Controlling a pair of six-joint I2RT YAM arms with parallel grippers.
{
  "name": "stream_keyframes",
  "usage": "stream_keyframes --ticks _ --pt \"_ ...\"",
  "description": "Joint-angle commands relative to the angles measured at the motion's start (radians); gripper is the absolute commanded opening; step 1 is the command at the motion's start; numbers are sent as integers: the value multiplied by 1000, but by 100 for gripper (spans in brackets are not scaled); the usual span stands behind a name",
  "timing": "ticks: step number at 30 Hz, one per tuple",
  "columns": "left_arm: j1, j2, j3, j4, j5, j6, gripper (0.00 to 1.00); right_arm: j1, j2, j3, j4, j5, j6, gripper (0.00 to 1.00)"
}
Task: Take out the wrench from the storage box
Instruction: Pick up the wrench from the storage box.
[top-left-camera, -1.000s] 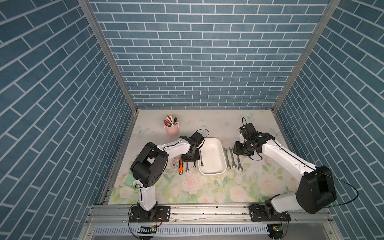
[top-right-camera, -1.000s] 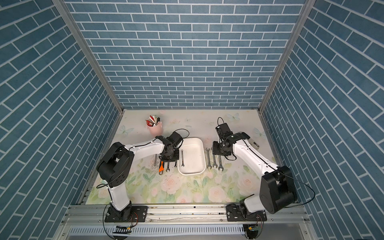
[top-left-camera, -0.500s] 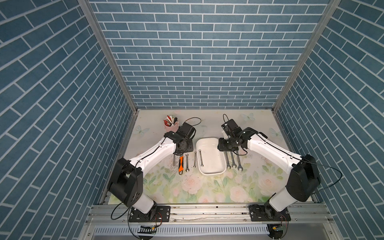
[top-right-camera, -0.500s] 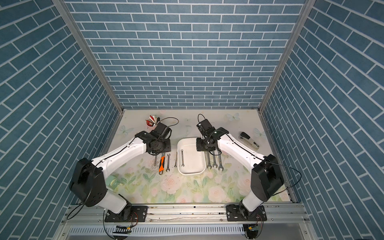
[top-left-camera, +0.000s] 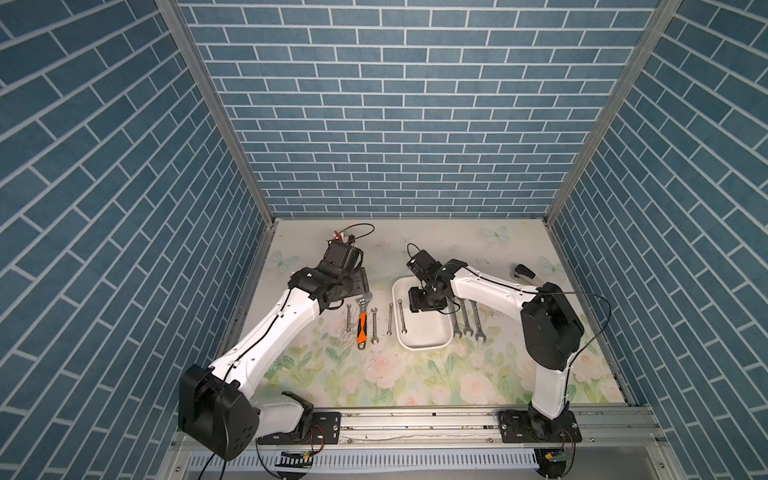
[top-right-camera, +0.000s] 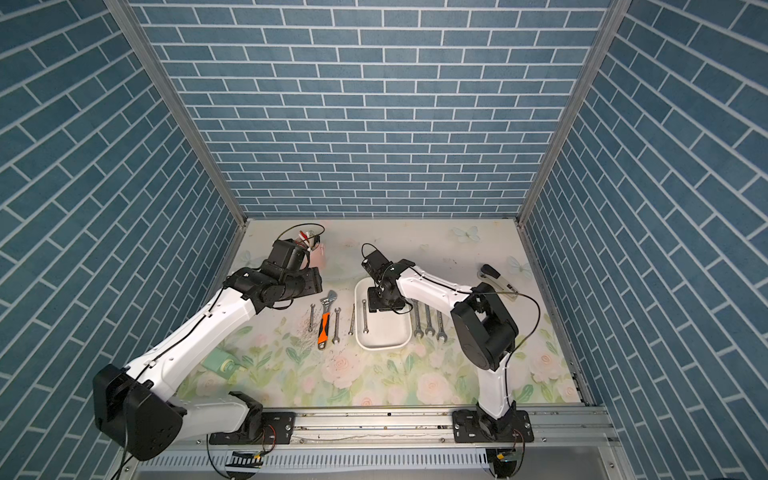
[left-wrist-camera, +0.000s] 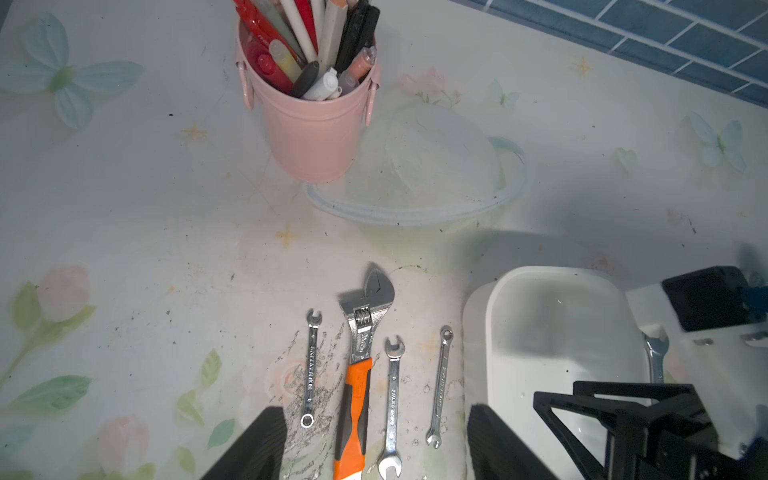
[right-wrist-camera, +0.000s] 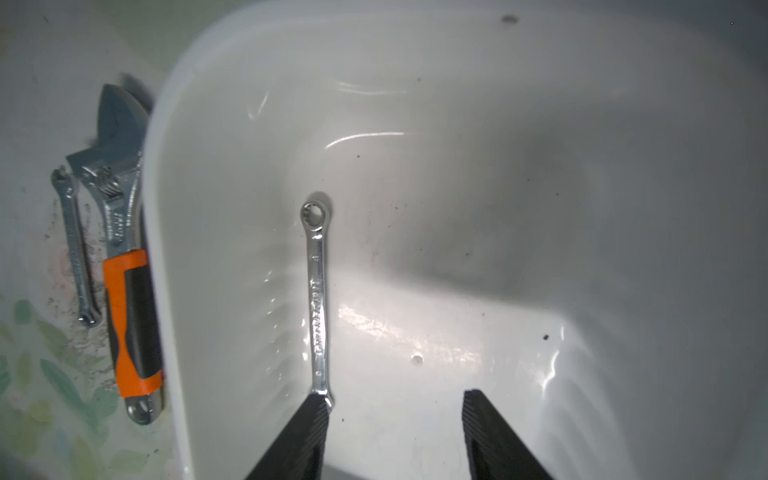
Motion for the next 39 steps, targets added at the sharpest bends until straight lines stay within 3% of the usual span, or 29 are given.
stream_keyframes --ticks 1,12,27,39 --pt "19 -5 -24 10 -11 36 75 16 48 45 16 17 35 60" --pt "62 1 -63 42 28 75 75 54 172 146 -37 53 43 77" --pt "83 -6 -104 67 51 105 73 108 236 135 -114 228 106 73" --pt "91 8 -98 68 59 110 73 73 156 82 -110 232 94 63"
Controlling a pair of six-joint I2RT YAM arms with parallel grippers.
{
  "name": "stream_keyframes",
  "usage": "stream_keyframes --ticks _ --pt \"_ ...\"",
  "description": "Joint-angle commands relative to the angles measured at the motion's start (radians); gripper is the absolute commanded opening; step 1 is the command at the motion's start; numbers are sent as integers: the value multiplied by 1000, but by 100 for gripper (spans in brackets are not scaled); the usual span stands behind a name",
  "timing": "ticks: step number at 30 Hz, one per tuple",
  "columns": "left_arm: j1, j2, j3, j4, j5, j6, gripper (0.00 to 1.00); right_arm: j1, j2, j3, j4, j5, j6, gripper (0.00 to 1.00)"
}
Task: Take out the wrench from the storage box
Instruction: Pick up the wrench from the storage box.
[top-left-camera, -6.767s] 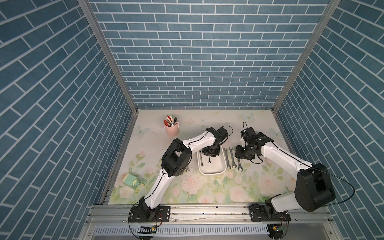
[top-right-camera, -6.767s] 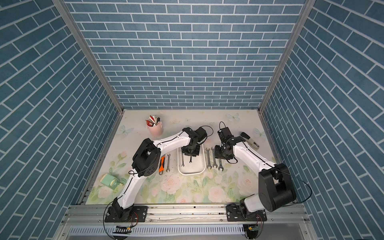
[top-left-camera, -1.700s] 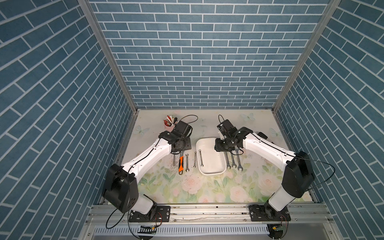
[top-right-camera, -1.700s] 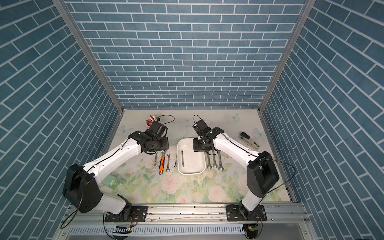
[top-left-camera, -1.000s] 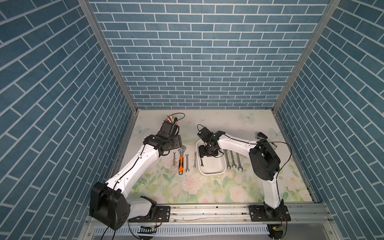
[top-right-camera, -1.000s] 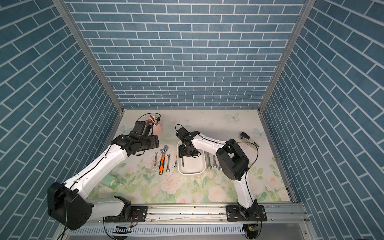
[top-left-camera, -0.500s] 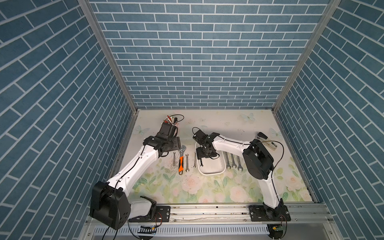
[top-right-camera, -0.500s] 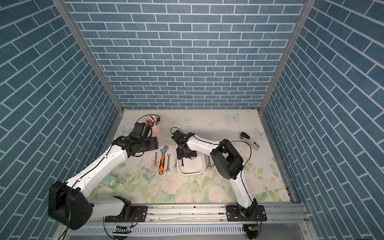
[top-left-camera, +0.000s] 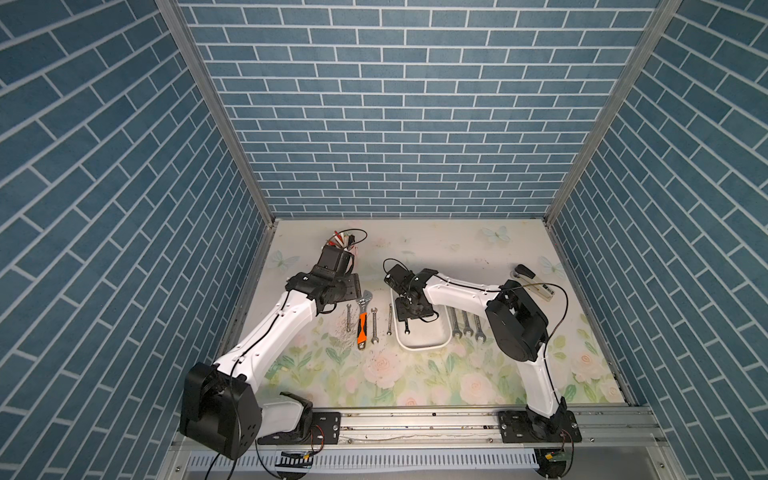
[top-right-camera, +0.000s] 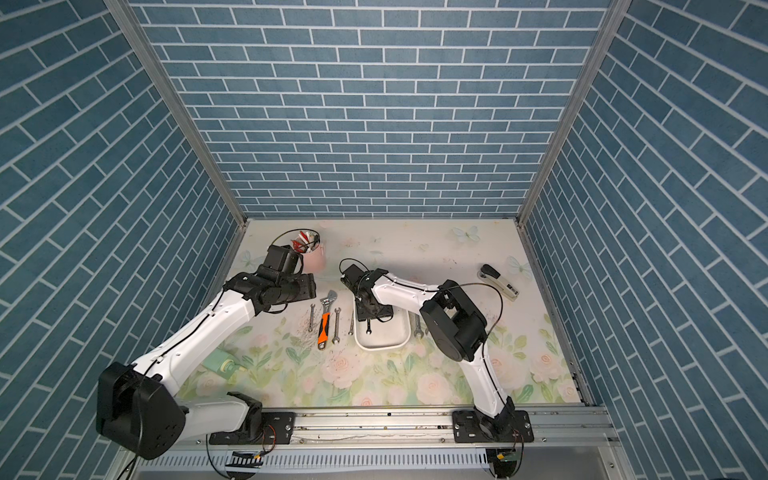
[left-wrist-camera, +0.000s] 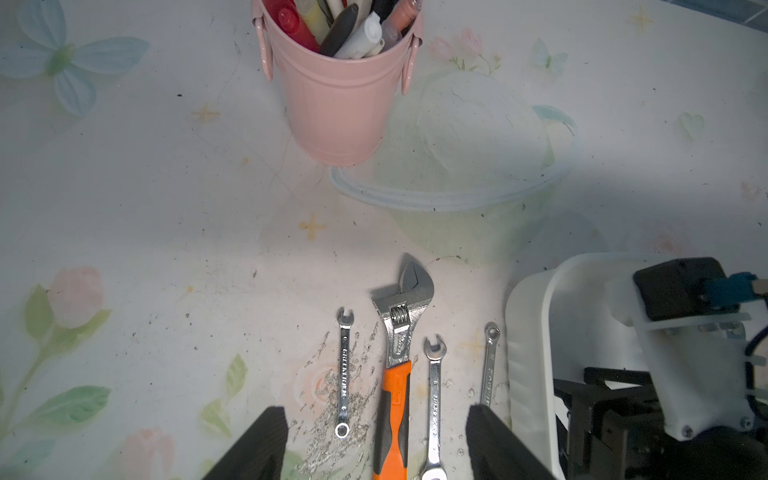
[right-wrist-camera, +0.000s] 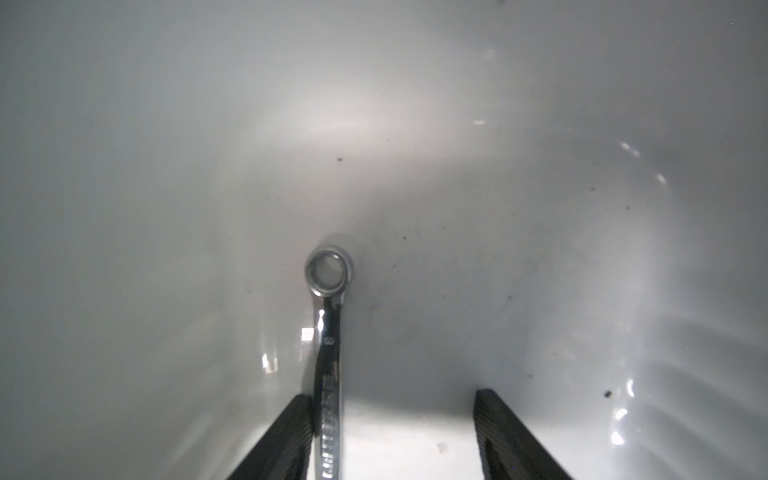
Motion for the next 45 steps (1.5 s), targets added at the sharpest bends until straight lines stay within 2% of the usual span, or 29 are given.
stream_keyframes --ticks 1,10,15,24,34,40,45 --pt "11 9 -7 2 8 13 73 -20 -25 -37 -61 32 19 63" --pt "12 16 3 3 25 14 73 -28 -75 -34 -48 -32 19 57" --pt "12 15 -3 1 21 19 73 -24 -80 -42 -28 -71 28 58" --pt "12 16 0 5 37 18 73 -18 -6 25 -96 -84 29 54" --pt "12 4 5 5 43 10 72 -18 69 50 -136 -119 27 41" --pt "12 8 7 6 42 12 72 -19 96 26 -107 -136 22 20" --pt "12 15 13 5 43 14 72 -22 82 10 -88 -133 20 15"
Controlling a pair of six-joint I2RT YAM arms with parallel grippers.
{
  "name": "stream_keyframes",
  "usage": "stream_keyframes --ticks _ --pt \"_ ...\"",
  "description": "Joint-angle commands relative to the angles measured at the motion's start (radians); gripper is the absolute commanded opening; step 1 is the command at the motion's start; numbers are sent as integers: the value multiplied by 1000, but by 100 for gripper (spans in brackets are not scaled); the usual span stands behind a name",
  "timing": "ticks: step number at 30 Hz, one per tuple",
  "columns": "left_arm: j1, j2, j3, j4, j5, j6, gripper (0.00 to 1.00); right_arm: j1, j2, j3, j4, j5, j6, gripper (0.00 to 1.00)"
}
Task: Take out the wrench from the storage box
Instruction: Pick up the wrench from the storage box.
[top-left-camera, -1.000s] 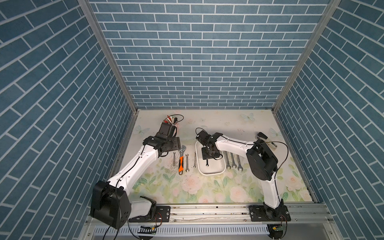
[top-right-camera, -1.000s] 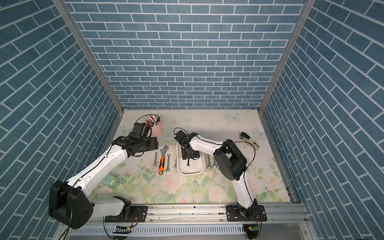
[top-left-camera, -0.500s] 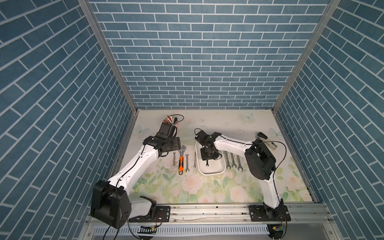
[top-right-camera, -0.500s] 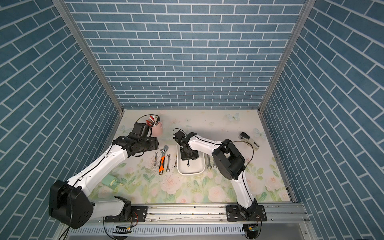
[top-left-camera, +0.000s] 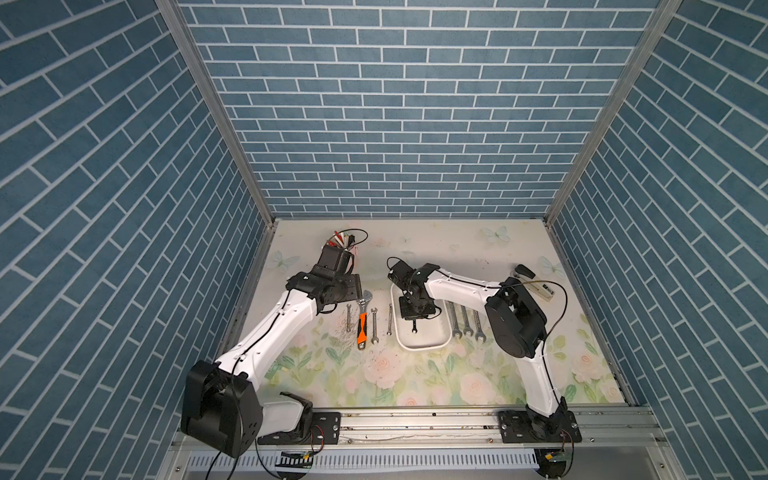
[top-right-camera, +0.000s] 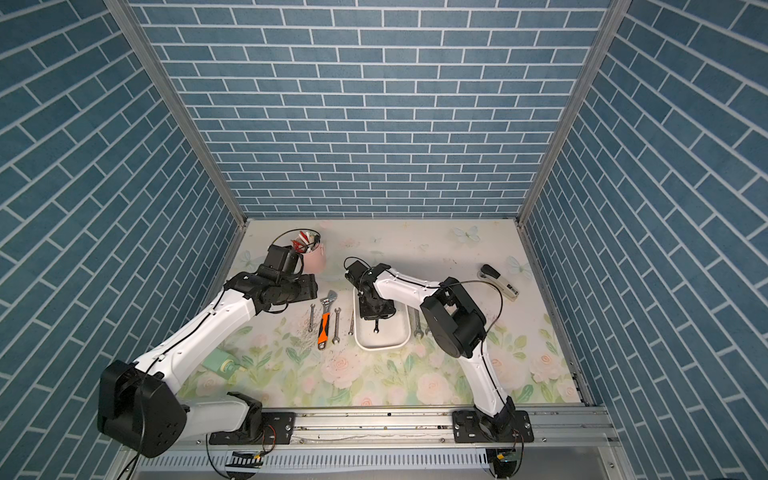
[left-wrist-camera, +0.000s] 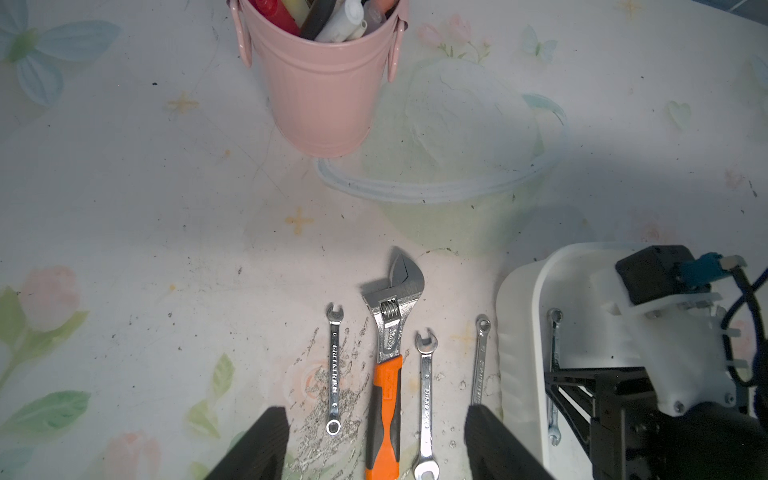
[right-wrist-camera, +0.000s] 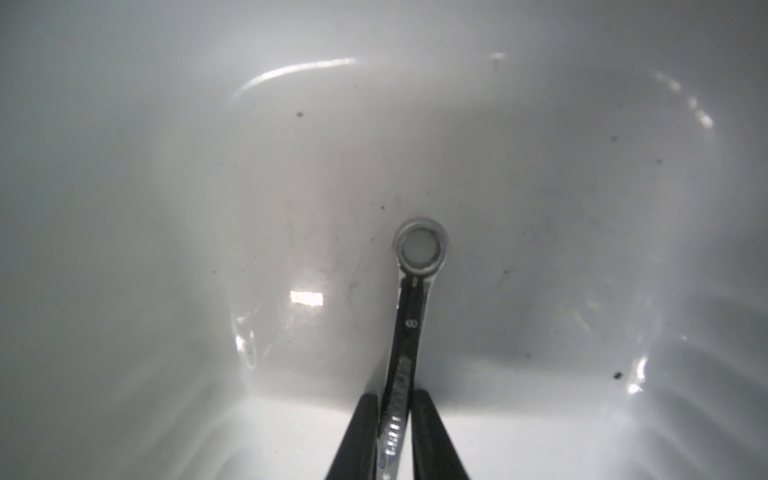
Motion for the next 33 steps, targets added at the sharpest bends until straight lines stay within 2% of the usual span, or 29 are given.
stream_keyframes --ticks 1,6,33 --pt "7 4 13 -1 1 6 72 0 49 -46 -1 -22 0 13" --pt "8 0 11 -6 -3 6 72 -5 3 -48 6 -18 -15 9" --pt "7 -28 22 -41 -8 2 72 -31 -174 8 -111 65 -37 7"
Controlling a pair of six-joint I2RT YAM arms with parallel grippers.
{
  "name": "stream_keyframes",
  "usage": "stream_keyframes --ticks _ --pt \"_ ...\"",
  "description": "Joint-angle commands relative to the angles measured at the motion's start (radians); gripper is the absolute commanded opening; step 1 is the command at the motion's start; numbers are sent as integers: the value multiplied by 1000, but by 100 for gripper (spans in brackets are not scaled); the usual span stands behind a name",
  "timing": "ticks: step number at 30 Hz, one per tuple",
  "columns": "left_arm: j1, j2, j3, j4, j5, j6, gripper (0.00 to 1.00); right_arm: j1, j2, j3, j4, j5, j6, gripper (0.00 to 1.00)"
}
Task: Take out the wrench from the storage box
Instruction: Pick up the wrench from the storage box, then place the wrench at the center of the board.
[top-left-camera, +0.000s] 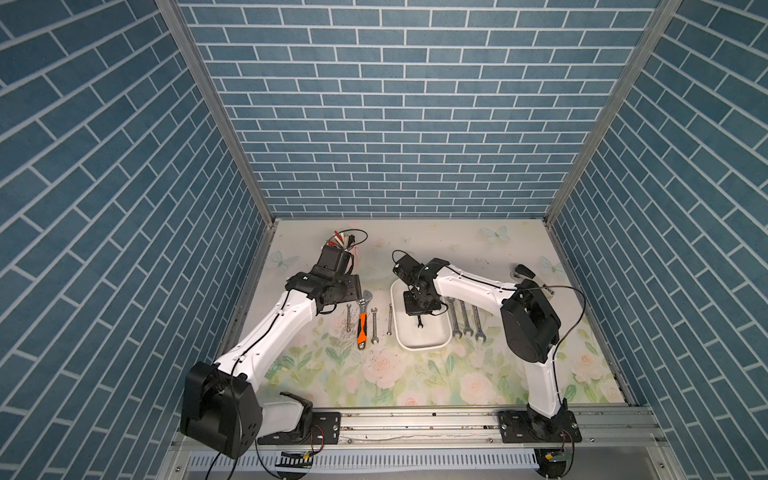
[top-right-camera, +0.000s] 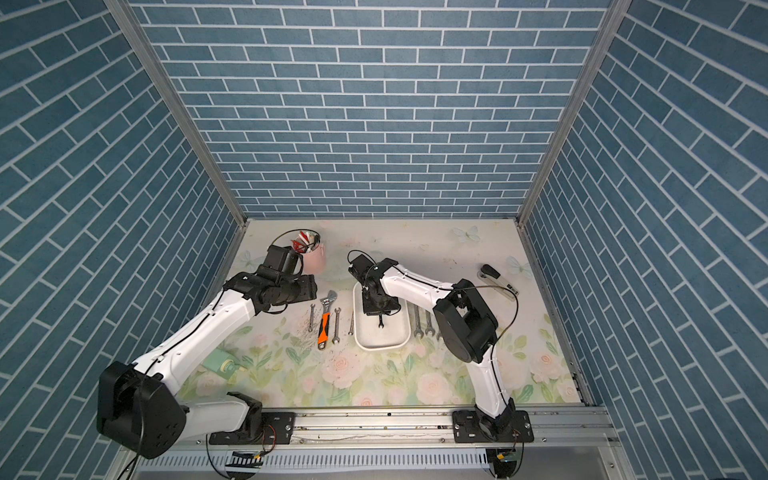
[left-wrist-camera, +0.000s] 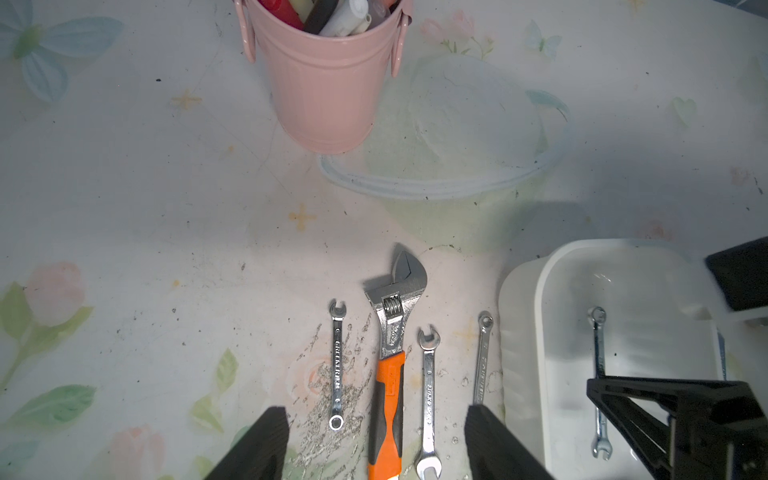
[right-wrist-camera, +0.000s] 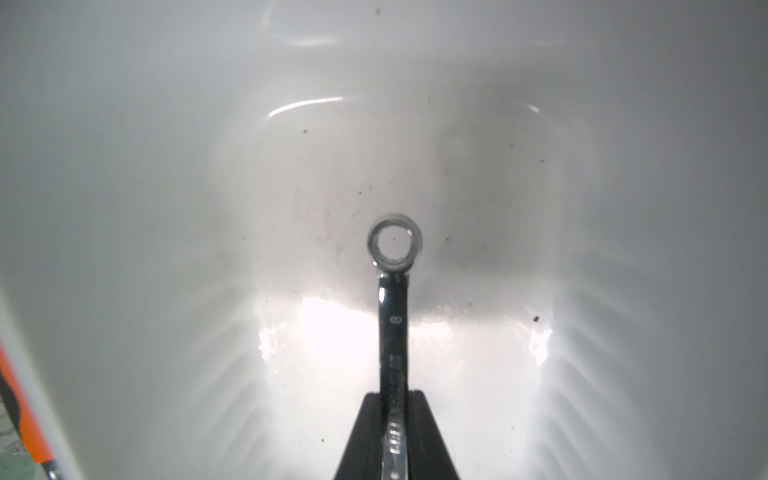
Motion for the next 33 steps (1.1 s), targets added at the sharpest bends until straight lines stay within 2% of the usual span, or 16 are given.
stream_keyframes --ticks 1,12,18,23,33 --pt "7 -21 22 -26 -4 1 72 -11 -69 27 -70 44 -16 7" --pt "8 -26 34 -37 -1 -7 72 -78 -243 -12 -156 122 -44 7" --pt "7 -28 40 -49 -1 -12 72 -167 -342 -149 -142 147 -108 7" --pt "7 -21 43 -55 4 -23 72 -263 -425 -308 -50 130 -171 6" --pt "-1 10 54 -39 45 -54 72 -415 -393 -507 90 144 -302 5"
